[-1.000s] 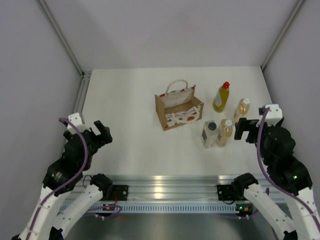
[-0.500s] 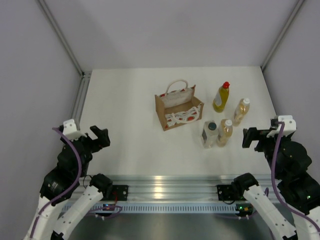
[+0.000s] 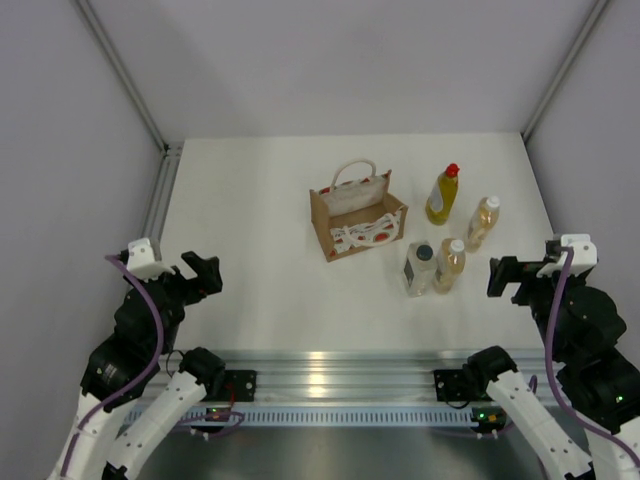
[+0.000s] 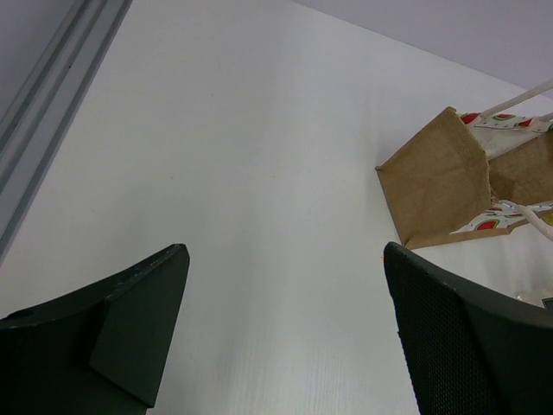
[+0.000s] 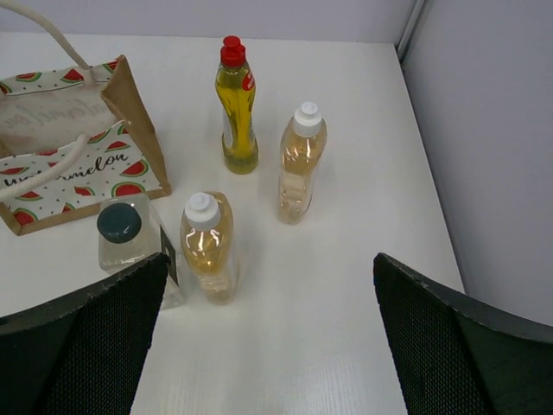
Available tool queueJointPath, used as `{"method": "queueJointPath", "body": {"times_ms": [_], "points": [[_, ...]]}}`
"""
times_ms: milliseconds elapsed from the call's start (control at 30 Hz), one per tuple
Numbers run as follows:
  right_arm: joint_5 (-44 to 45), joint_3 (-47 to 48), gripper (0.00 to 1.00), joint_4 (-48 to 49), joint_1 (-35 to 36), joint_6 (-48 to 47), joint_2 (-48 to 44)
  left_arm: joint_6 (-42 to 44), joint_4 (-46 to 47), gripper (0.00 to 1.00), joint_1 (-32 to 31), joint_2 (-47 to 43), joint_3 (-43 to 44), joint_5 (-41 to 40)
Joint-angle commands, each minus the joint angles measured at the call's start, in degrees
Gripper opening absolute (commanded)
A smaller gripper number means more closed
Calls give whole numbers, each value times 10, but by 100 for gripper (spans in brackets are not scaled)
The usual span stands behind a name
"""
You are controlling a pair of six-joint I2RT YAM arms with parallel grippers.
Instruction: Take the personal care products out of the canvas bag
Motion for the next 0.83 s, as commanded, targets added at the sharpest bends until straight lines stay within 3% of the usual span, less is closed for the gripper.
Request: {"method": "queueJointPath", "body": {"times_ms": [0, 800], "points": [[8, 22, 99, -20, 11, -1, -1, 9, 28, 98, 1, -3, -3, 7], [4, 19, 99, -18, 11, 2, 7, 9, 28, 98, 1, 0, -4, 7]]}}
